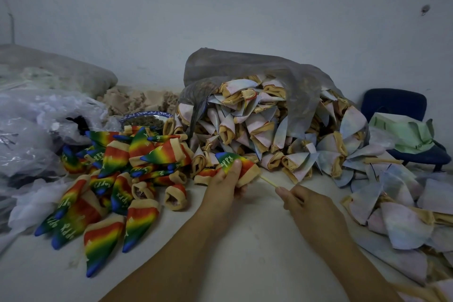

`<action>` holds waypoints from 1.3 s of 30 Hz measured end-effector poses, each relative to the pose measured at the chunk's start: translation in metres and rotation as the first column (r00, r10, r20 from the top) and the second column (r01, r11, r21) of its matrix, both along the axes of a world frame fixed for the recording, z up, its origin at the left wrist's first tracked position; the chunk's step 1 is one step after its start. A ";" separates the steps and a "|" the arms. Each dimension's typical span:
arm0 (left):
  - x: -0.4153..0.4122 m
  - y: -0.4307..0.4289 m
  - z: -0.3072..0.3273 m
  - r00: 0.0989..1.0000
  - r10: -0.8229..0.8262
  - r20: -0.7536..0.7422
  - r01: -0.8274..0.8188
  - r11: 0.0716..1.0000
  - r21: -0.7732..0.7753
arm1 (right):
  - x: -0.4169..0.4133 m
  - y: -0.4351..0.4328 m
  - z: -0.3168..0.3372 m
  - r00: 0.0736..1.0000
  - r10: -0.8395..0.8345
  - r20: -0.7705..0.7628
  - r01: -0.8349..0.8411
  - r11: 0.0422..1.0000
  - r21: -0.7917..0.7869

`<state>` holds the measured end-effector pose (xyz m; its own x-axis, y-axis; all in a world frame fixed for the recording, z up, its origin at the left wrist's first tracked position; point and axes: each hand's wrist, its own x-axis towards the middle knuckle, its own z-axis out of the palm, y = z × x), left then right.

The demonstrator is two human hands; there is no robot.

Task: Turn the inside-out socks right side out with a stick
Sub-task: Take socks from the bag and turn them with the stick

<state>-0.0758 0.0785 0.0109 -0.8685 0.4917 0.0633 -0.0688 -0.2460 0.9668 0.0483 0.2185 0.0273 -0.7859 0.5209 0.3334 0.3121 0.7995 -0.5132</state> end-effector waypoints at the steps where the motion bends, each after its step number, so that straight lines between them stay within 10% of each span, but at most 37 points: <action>1: -0.001 0.000 0.001 0.997 0.001 0.076 -0.008 0.996 0.085 | 0.000 -0.001 -0.001 1.000 0.009 0.008 -0.009 1.000 -0.017; 6: -0.006 -0.003 0.006 0.964 -0.085 0.253 -0.009 0.937 0.350 | 0.001 0.001 0.000 1.000 0.008 -0.001 -0.008 0.999 -0.045; 14: -0.003 0.000 0.004 0.969 -0.092 0.228 0.070 0.992 0.103 | 0.001 0.006 0.000 0.999 -0.030 -0.042 0.031 0.999 0.018; 27: -0.008 -0.004 0.008 0.906 -0.261 0.332 0.077 0.876 0.476 | -0.003 -0.012 0.001 0.999 0.051 -0.006 -0.050 0.996 0.077; 39: -0.018 0.005 0.007 0.964 0.196 0.178 -0.187 0.980 -0.066 | -0.005 -0.047 0.008 0.999 -0.044 0.024 0.041 0.994 0.100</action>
<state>-0.0941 0.0831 0.0180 -0.9412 0.3138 -0.1255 -0.2021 -0.2249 0.9532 0.0433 0.1715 0.0358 -0.7731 0.5189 0.3648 0.3591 0.8321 -0.4226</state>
